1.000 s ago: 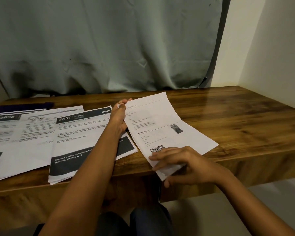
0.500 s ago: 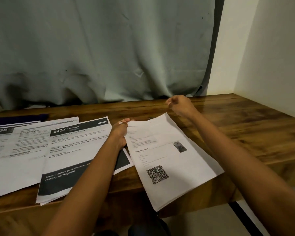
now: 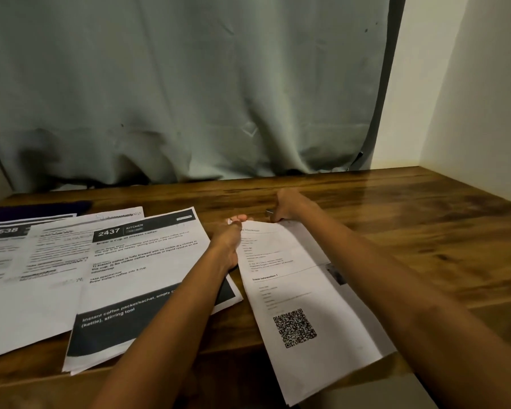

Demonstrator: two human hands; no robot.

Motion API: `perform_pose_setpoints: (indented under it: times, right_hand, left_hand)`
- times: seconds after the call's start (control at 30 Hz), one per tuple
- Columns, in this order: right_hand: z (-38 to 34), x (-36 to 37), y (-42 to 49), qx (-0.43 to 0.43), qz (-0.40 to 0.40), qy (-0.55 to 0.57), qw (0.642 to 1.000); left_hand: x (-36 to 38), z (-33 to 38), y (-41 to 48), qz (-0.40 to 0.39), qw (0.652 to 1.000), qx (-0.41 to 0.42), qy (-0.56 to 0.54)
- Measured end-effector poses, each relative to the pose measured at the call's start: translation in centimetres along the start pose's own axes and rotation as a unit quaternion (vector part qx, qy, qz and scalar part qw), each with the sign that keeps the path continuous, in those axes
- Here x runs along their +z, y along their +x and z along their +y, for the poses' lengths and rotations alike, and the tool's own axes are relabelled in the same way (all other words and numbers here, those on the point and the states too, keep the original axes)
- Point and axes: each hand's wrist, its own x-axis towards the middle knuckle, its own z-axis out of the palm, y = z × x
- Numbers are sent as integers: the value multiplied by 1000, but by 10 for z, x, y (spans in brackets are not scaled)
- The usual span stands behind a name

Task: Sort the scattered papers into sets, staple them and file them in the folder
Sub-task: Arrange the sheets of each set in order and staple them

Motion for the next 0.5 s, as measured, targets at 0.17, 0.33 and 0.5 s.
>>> perform_pose_setpoints:
  times: [0.17, 0.33, 0.5]
  right_hand:
    - [-2, 5, 4, 27, 74, 11, 997]
    - [-12, 0, -1, -10, 258, 458, 851]
    - [-20, 6, -17, 5, 175, 766, 619]
  left_hand:
    - [2, 0, -2, 2, 1000, 9, -18]
    - [2, 1, -3, 1, 1000, 0, -19]
    - [3, 3, -7, 6, 1000, 11, -11]
